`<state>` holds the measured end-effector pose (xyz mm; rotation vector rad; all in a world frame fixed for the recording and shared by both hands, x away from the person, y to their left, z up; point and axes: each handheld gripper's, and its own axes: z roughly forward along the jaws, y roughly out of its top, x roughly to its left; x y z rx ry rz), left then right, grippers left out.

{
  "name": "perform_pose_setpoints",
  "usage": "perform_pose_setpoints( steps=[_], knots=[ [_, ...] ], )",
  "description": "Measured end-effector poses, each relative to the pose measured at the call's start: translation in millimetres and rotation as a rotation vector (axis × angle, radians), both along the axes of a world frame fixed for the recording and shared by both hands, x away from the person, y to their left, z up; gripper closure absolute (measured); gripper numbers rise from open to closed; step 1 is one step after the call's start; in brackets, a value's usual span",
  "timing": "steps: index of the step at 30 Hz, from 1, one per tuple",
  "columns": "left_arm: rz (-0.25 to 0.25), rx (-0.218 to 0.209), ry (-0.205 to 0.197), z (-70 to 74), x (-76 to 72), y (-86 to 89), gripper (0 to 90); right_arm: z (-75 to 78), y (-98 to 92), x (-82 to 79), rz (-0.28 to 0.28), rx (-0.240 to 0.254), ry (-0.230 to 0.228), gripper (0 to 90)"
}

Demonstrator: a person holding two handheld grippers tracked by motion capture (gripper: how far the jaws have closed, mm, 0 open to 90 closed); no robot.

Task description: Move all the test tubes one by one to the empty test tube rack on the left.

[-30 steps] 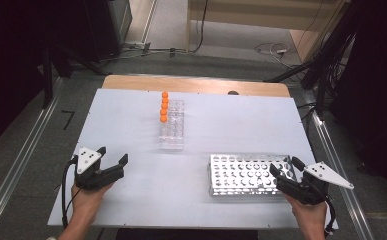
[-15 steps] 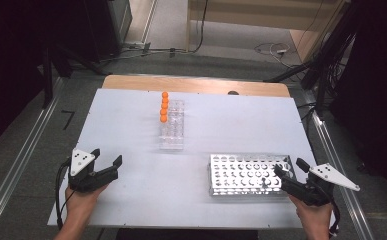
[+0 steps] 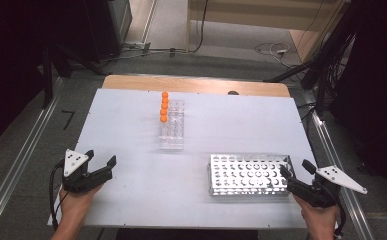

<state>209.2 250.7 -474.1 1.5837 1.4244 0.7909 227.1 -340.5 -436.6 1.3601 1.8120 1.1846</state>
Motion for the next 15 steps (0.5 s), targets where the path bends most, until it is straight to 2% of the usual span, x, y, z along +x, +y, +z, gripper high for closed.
perform_pose_setpoints(
  steps=[9,15],
  knots=[
    [0.014,-0.001,0.005,-1.0,-1.5,6.0,23.6,-2.6,-14.6,-0.3,-0.046,-0.001,0.008,18.3],
    [0.027,0.0,0.026,-4.3,-0.2,10.8,23.0,-6.3,-27.5,0.6,-0.09,0.007,0.021,18.3]
  ],
)
